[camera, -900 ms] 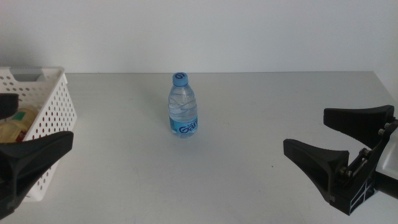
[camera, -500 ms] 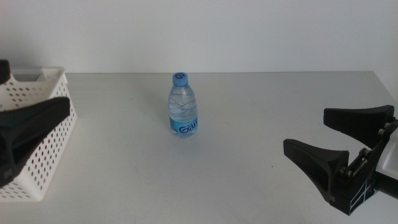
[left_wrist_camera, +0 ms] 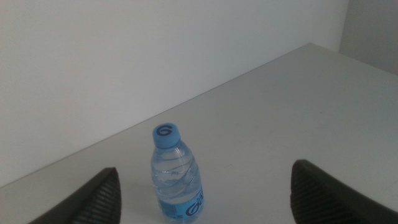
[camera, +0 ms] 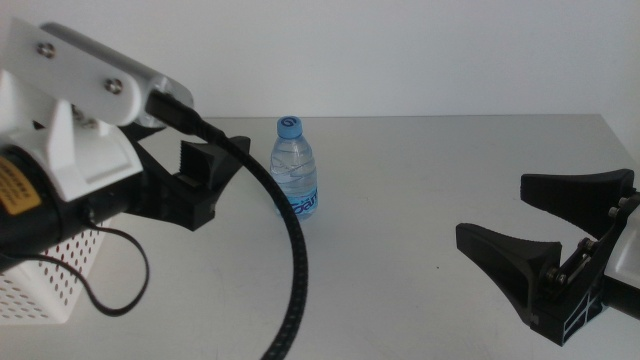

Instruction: Use arms to grab the bottles and put them into the dustbin to the left of the table.

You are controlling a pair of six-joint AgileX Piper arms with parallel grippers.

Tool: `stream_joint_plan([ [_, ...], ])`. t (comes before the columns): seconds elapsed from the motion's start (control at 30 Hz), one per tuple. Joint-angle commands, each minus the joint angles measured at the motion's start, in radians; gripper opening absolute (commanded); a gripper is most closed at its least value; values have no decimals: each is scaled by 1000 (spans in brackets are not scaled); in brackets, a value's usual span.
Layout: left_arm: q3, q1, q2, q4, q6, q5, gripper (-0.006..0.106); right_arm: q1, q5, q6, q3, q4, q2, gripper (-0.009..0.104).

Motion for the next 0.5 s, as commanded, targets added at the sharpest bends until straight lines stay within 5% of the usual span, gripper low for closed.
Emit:
stream_joint_plan([
  [0.0, 24, -16, 31, -38, -12, -214, 93, 3, -71, -12, -28, -13, -5, 75],
  [0.47, 381, -46, 251, -39, -52, -941, 93, 3, -71, -12, -28, -13, -5, 75],
])
